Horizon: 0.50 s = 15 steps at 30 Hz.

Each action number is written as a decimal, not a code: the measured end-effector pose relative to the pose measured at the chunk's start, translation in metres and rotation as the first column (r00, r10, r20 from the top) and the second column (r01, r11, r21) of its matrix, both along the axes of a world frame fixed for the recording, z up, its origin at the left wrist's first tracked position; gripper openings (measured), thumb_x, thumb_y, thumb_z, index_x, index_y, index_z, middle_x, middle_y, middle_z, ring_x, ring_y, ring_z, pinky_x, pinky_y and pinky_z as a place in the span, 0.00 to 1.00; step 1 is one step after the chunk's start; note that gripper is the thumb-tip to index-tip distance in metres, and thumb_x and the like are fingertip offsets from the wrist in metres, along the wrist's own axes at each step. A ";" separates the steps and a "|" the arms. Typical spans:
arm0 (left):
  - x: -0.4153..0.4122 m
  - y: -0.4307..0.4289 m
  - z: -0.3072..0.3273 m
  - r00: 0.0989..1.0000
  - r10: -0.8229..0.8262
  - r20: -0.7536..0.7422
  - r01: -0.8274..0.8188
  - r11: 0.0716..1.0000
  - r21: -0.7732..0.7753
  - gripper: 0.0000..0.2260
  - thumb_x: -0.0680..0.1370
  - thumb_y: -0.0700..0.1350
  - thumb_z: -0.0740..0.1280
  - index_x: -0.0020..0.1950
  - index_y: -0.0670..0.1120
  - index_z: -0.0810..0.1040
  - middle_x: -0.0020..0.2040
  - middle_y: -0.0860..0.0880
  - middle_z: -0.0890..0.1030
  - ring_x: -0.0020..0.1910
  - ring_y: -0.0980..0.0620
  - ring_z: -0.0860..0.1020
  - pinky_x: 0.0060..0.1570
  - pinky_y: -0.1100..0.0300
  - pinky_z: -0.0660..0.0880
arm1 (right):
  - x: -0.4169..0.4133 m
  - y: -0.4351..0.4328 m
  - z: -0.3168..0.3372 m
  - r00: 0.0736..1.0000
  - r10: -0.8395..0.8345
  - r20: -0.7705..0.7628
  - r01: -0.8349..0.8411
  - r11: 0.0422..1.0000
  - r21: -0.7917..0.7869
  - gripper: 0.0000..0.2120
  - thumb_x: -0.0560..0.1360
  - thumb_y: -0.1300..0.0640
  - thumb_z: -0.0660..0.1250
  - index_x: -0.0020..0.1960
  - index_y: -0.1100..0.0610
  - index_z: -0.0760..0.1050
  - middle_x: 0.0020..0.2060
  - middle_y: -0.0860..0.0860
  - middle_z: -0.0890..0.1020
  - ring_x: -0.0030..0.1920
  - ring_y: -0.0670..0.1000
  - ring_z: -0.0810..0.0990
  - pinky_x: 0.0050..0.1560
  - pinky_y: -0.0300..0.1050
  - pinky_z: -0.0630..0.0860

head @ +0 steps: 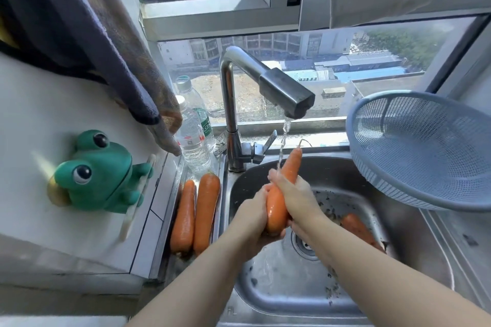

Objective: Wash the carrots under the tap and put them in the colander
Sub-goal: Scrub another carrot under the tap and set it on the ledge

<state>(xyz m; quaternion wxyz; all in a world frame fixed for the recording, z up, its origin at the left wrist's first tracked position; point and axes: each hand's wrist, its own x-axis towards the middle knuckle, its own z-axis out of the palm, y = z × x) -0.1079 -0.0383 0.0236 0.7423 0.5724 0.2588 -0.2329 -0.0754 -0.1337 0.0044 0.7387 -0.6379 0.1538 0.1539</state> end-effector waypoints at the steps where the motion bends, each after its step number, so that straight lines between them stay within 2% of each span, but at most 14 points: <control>1: -0.002 -0.001 -0.001 0.999 -0.007 0.039 0.006 0.999 0.033 0.13 0.82 0.52 0.57 0.54 0.47 0.77 0.41 0.41 0.80 0.35 0.48 0.78 0.29 0.60 0.74 | 0.002 0.002 -0.001 0.998 -0.051 -0.041 0.051 0.999 0.013 0.10 0.75 0.47 0.68 0.50 0.54 0.76 0.43 0.55 0.84 0.47 0.56 0.84 0.58 0.58 0.78; 3: -0.005 -0.002 -0.001 0.994 -0.056 0.092 0.050 0.996 0.075 0.15 0.82 0.55 0.56 0.53 0.48 0.77 0.43 0.41 0.80 0.38 0.48 0.79 0.29 0.60 0.75 | 0.004 0.006 0.001 0.985 -0.097 -0.144 0.107 0.992 0.064 0.15 0.75 0.41 0.65 0.46 0.54 0.76 0.42 0.56 0.84 0.47 0.59 0.84 0.57 0.60 0.78; 5: -0.009 0.000 0.002 0.987 -0.108 0.118 0.092 0.986 0.136 0.16 0.82 0.56 0.55 0.52 0.47 0.78 0.43 0.42 0.80 0.38 0.48 0.79 0.28 0.60 0.75 | 0.006 0.007 0.005 0.961 -0.116 -0.253 0.159 0.975 0.157 0.21 0.75 0.37 0.61 0.47 0.56 0.74 0.40 0.55 0.83 0.44 0.60 0.84 0.53 0.57 0.79; 7: -0.014 0.003 0.000 0.963 -0.204 0.176 0.158 0.956 0.247 0.17 0.83 0.54 0.54 0.47 0.46 0.77 0.41 0.42 0.78 0.38 0.50 0.78 0.30 0.59 0.77 | 0.007 0.008 0.011 0.938 -0.117 -0.327 0.203 0.948 0.244 0.26 0.75 0.35 0.59 0.48 0.60 0.74 0.36 0.56 0.80 0.38 0.58 0.82 0.46 0.55 0.80; 9: -0.018 0.007 -0.002 0.934 -0.287 0.212 0.202 0.916 0.348 0.15 0.82 0.55 0.55 0.48 0.47 0.75 0.40 0.45 0.77 0.37 0.52 0.76 0.33 0.60 0.77 | 0.007 0.012 0.011 0.927 -0.153 -0.341 0.248 0.935 0.254 0.28 0.75 0.36 0.60 0.46 0.63 0.75 0.33 0.57 0.79 0.35 0.56 0.80 0.47 0.55 0.80; 10: -0.018 0.009 -0.002 0.931 -0.299 0.208 0.206 0.903 0.376 0.14 0.82 0.56 0.56 0.52 0.47 0.74 0.41 0.46 0.77 0.37 0.52 0.76 0.33 0.61 0.77 | 0.005 0.014 0.009 0.936 -0.173 -0.306 0.250 0.940 0.232 0.26 0.76 0.38 0.62 0.48 0.63 0.76 0.35 0.57 0.80 0.35 0.55 0.80 0.50 0.56 0.80; 12: -0.019 0.014 -0.003 0.944 -0.275 0.183 0.186 0.901 0.392 0.16 0.81 0.56 0.57 0.59 0.45 0.71 0.43 0.46 0.77 0.38 0.51 0.76 0.31 0.62 0.75 | -0.001 0.018 0.000 0.967 -0.169 -0.192 0.203 0.964 0.170 0.16 0.78 0.50 0.65 0.57 0.62 0.75 0.42 0.56 0.81 0.39 0.53 0.81 0.55 0.58 0.79; 13: -0.020 0.016 -0.002 0.951 -0.260 0.167 0.178 0.902 0.393 0.16 0.82 0.55 0.57 0.60 0.43 0.71 0.43 0.45 0.77 0.37 0.50 0.76 0.29 0.62 0.74 | -0.006 0.021 -0.003 0.979 -0.144 -0.144 0.164 0.977 0.137 0.15 0.78 0.57 0.66 0.62 0.61 0.72 0.46 0.56 0.80 0.43 0.53 0.81 0.57 0.57 0.78; 15: -0.023 0.017 -0.001 0.949 -0.281 0.140 0.193 0.874 0.447 0.15 0.82 0.54 0.56 0.60 0.44 0.71 0.42 0.44 0.78 0.36 0.50 0.77 0.27 0.62 0.72 | -0.016 0.026 -0.009 0.990 -0.120 -0.079 0.125 0.989 0.072 0.24 0.75 0.66 0.67 0.69 0.59 0.66 0.54 0.54 0.78 0.54 0.53 0.80 0.61 0.56 0.76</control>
